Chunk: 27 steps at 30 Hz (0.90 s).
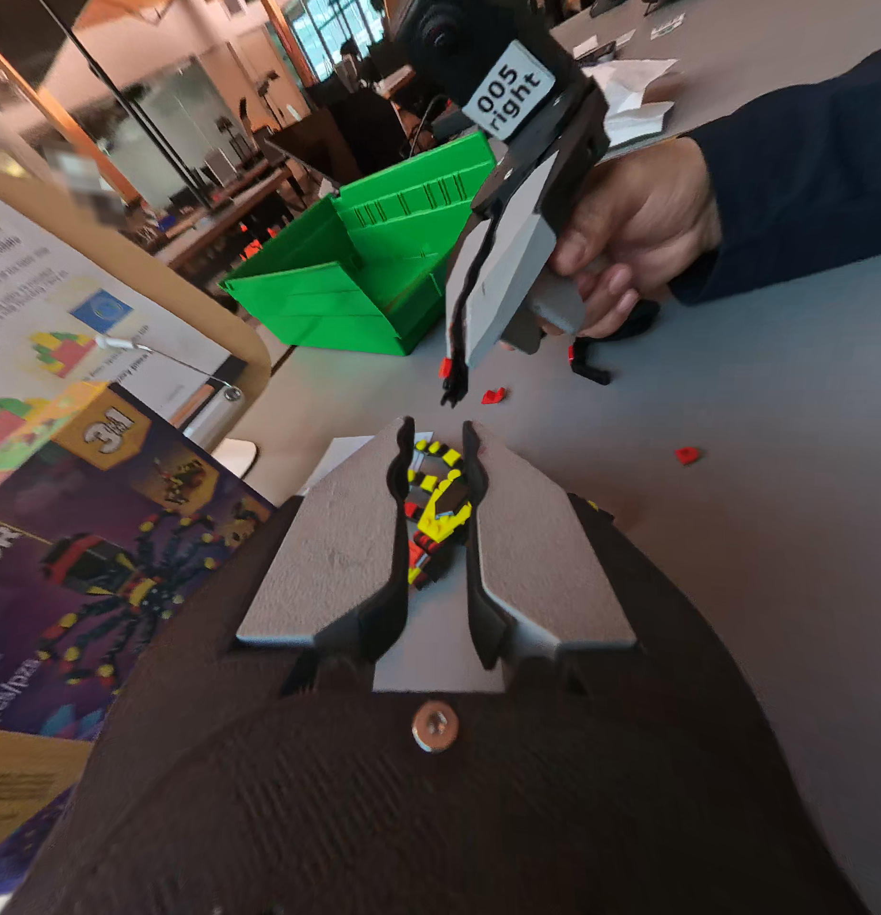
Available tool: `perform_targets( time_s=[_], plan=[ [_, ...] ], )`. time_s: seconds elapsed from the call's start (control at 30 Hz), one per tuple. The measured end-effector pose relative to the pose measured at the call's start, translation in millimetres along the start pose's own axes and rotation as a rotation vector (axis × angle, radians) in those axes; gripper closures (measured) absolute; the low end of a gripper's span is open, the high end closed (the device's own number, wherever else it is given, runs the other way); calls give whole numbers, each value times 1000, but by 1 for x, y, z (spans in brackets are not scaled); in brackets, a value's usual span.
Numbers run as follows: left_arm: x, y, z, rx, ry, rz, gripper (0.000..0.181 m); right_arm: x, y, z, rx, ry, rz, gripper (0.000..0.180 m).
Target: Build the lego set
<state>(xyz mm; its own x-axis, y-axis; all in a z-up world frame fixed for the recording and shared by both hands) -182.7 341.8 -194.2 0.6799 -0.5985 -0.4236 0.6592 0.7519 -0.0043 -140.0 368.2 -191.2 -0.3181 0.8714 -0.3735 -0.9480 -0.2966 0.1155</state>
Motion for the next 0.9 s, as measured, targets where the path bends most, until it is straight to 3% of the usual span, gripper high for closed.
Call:
perform_targets(
  time_s=[0.13, 0.53, 0.67, 0.9],
  plan=[
    [6, 2, -2, -17, 101, -14, 163, -1, 3, -2, -3, -23, 1, 177],
    [17, 3, -1, -3, 160, -75, 175, -11, 7, -12, -51, 8, 54, 176],
    [13, 3, -2, -10, 163, -54, 175, -14, 5, -9, -28, -25, 56, 167],
    [-24, -10, -6, -20, 129, 96, 175, 0, -8, 17, 120, -267, -53, 166]
  ],
)
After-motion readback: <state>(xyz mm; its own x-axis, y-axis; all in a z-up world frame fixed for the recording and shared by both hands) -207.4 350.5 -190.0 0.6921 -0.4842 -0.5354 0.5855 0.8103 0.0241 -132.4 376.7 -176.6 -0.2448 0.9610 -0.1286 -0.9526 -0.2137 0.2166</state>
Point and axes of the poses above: each gripper's, where its closed fingertips meet, y out along the fingers, z out of its top, x = y × z across the jaws, the point moved 2 cm from there along -y, back along the fingers, and after that the axes turned 15 degrees about x, right-handed, at the moved point
